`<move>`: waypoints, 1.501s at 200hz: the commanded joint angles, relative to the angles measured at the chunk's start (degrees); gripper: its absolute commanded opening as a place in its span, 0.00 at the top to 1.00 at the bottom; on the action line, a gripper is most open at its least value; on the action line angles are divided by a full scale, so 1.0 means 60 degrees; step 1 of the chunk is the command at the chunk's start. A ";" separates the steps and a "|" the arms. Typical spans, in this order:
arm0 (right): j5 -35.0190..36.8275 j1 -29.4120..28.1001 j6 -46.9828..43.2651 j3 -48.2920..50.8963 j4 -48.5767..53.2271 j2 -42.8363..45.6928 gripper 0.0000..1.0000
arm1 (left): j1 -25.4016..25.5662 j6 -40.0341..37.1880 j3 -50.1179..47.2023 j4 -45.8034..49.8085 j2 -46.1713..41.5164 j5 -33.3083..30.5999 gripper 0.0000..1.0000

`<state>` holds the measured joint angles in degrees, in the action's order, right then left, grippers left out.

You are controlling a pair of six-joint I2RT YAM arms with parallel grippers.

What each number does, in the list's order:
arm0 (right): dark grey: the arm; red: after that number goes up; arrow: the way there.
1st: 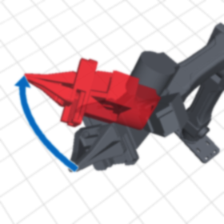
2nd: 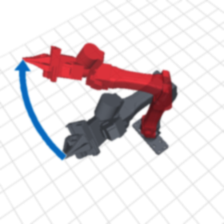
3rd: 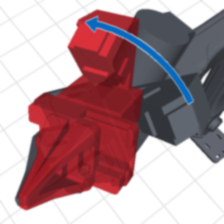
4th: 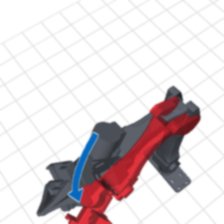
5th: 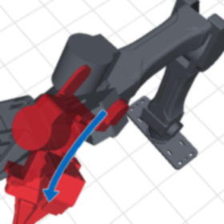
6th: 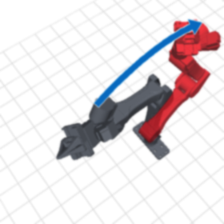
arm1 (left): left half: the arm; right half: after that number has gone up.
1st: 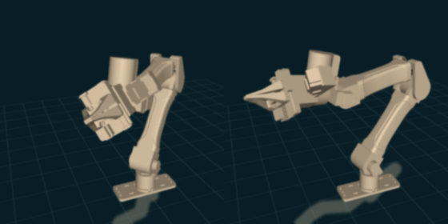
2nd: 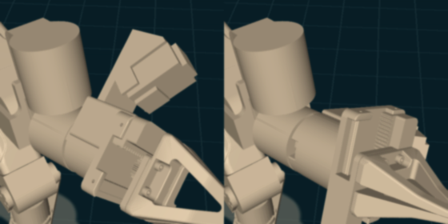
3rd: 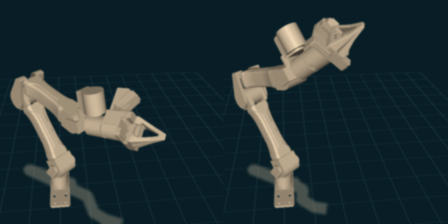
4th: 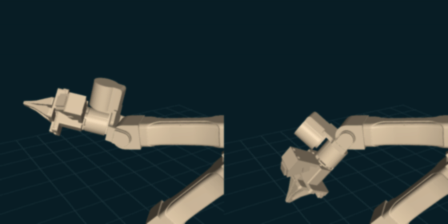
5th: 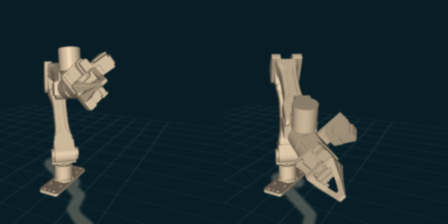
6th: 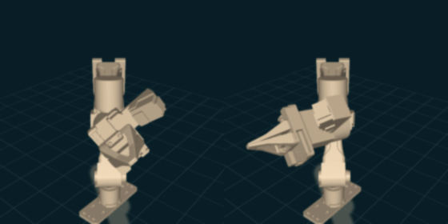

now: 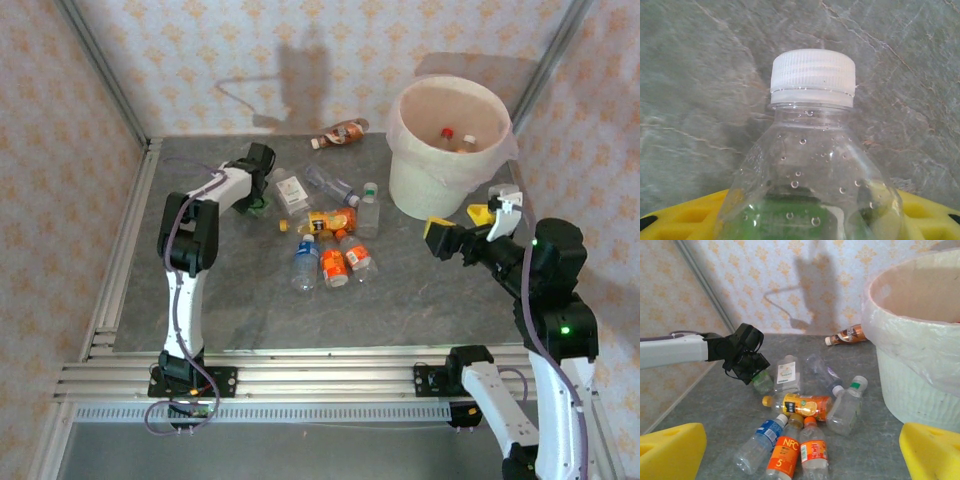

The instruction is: Put the plastic bottles in the bin

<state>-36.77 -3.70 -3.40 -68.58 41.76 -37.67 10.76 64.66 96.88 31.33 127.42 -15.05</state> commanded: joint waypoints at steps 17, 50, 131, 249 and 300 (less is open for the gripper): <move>-0.1125 -0.0027 0.1201 0.0204 -0.1500 -0.0657 0.01 | 0.0022 -0.1102 -0.1923 -0.1335 -0.1991 -0.0762 0.57; -0.1788 -0.0090 0.3194 0.0930 -0.3405 -0.1101 0.01 | 0.0035 -0.1601 -0.3802 -0.2211 -0.3852 -0.0464 0.58; 0.0245 -0.3130 0.3628 0.1567 -0.4893 -0.2437 0.01 | 0.0571 -0.2676 -0.6309 -0.3814 -0.7860 0.2098 0.59; -0.0581 -0.5149 0.4493 0.0769 -0.6649 -0.5970 0.01 | 0.2305 -0.2612 -0.5157 -0.5920 -0.8515 0.5195 0.58; -0.0667 -0.5803 0.3615 0.0315 -0.7033 -0.6775 0.01 | 0.2453 -0.2225 -0.4982 -0.6446 -0.8258 0.5921 0.58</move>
<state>-40.42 -36.60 22.15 -63.68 3.29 -77.62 25.30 49.01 65.67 -2.55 76.77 16.51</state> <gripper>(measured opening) 0.992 0.560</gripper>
